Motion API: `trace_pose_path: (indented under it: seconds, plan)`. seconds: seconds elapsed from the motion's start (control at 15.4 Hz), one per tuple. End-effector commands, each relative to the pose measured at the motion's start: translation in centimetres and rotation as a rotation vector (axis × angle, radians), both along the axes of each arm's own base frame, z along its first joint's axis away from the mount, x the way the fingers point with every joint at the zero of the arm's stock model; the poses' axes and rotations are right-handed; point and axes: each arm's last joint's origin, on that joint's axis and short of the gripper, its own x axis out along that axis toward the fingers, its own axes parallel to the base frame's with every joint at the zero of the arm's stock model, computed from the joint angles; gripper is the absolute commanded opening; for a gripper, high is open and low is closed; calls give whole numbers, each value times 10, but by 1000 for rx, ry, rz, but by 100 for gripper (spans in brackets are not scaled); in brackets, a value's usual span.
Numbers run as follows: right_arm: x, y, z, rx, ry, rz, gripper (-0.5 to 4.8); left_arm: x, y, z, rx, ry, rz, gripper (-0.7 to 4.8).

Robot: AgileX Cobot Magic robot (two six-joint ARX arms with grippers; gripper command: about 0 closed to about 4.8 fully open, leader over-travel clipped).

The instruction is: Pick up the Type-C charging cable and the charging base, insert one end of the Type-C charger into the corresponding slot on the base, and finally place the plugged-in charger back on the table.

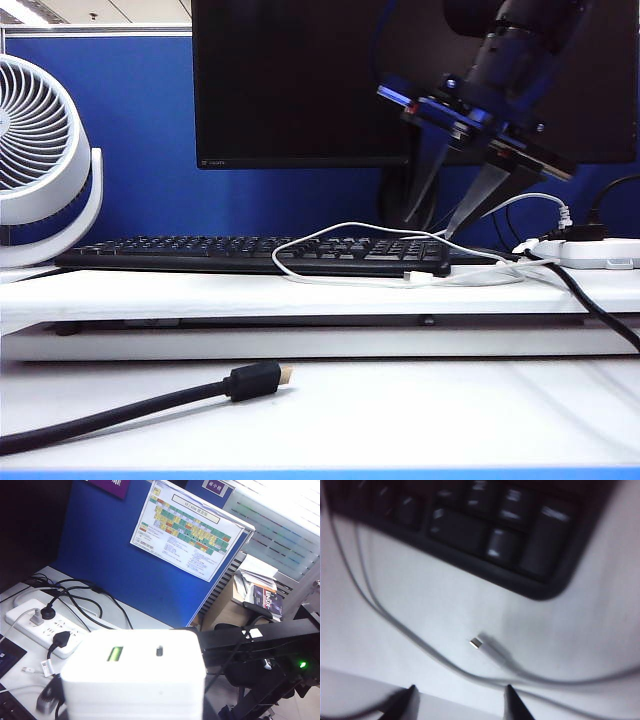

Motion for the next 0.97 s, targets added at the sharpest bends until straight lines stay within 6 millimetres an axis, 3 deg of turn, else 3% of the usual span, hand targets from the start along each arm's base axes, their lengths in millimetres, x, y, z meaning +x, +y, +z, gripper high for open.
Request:
trace_pose_path:
  seconds: [0.06,0.26,0.45,0.58,0.91,0.97]
  plan:
    - [0,1,2,93,97,-172,224,-3,1,5,-13,-27,-8,-6]
    - [-10,-4,-4,21,220,-225,220,-3,1,4,-12,-24,-9,-6]
    - [-13,-12,-7,-100,219,-286,220,-4,2,3,-6,-12,-9,-6]
    - [-8,-12,-8,-93,202,-333,219,-4,2,2,-2,-4,-10,-6]
    - [8,-5,-39,-116,273,-378,203,-4,2,1,4,10,-12,-6]
    - [11,-4,-39,-94,259,-403,60,-4,2,1,4,10,-12,-6]
